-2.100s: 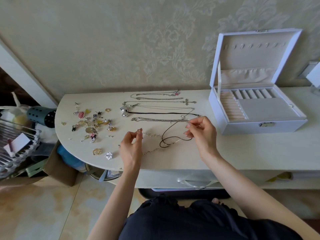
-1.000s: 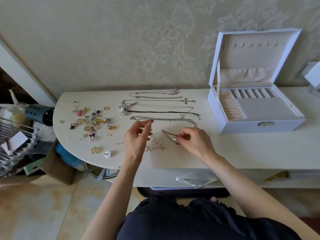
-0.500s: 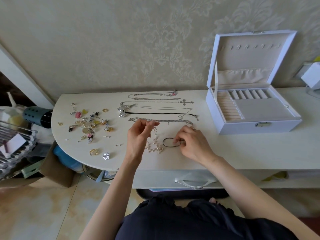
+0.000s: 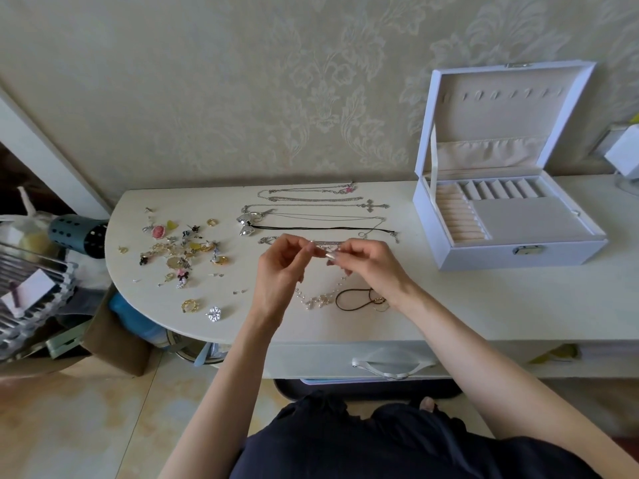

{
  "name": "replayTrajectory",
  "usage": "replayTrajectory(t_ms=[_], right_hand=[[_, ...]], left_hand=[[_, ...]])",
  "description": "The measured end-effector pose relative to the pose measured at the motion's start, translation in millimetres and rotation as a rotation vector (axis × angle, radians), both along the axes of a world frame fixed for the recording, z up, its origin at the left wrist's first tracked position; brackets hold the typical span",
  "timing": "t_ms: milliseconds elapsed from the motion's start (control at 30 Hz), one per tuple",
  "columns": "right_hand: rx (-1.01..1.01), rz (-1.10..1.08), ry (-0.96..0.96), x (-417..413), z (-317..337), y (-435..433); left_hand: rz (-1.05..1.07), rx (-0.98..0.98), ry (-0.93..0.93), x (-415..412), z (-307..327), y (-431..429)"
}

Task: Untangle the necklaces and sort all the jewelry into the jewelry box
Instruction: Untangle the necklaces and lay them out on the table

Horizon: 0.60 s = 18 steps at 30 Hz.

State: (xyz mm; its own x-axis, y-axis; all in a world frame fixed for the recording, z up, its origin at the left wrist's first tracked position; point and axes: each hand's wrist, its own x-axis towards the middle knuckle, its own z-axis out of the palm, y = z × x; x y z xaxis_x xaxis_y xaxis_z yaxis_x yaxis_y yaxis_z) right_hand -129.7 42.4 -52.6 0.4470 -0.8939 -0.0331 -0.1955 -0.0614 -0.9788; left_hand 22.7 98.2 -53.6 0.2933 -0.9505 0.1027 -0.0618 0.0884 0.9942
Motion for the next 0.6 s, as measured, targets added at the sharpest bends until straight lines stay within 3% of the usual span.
replayTrajectory(t_ms=[167, 267, 467, 600], right_hand=[[0.044, -0.072, -0.187, -9, 6, -1], [0.086, -0.091, -0.273, -12, 7, -1], [0.114, -0.167, -0.368, -18, 6, -5], [0.069, -0.294, -0.315, -23, 0, -10]], left_hand=[[0.116, 0.084, -0.348, 6, -17, -3], [0.186, 0.14, -0.414, 11, -25, -5], [0.264, 0.187, 0.073, 15, -22, -2], [0.184, 0.234, 0.187, 25, -16, 1]])
